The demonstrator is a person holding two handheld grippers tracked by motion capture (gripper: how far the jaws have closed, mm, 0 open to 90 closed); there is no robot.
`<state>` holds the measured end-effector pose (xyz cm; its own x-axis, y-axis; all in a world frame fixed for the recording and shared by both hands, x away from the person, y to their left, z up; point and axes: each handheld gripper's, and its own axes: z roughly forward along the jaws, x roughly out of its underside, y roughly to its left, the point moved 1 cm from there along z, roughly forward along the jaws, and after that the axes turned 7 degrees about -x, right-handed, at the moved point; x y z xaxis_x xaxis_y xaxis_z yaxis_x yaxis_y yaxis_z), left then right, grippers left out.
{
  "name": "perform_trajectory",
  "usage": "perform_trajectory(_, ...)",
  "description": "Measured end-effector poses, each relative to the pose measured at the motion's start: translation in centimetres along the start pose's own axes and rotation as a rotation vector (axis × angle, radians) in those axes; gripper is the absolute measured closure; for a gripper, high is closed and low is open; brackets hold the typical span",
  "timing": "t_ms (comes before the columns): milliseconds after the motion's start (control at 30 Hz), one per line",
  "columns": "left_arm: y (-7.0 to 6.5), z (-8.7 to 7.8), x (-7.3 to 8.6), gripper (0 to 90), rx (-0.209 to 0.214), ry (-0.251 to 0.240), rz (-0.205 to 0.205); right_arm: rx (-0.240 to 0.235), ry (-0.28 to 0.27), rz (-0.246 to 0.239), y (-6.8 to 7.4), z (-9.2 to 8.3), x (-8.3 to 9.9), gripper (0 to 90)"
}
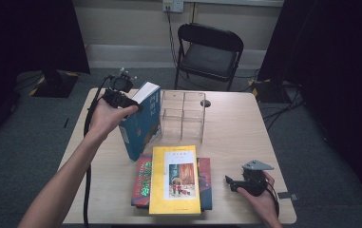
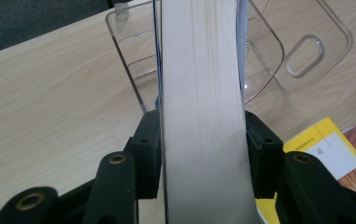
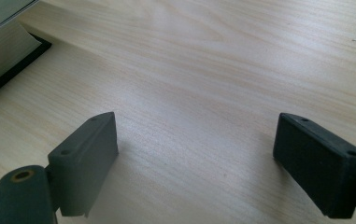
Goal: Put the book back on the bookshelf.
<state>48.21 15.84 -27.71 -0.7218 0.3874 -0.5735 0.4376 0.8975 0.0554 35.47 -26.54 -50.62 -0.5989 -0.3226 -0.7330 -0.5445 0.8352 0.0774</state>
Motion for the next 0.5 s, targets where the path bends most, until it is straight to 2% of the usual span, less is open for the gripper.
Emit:
perform_trajectory(100,-0.1,0.2,-0.9,56.3,0.009,0.085,0.01,-0.001,-0.001,-0.001,0.0,0.0,0.0,13.7)
perform_trajectory(200,-0.2,0.5,-1.5,57.1,-0.017,0.108,0.021,0.0,0.0,0.0,0.0,0.0,0.0,13.7)
perform_trajectory(267,-0.1,0.9,-1.6,57.2,-0.012,0.109,0.015,0.0,0.0,0.0,0.0,0.0,0.0,13.7)
perform_trajectory(300,-0.1,1.2,-1.6,57.3,-0.016,0.117,0.024,0.0,0.0,0.0,0.0,0.0,0.0,13.7)
perform_trajectory(500,0.1,2.0,-1.9,56.6,0.007,0.177,0.014,0.0,0.0,0.0,0.0,0.0,0.0,13.7)
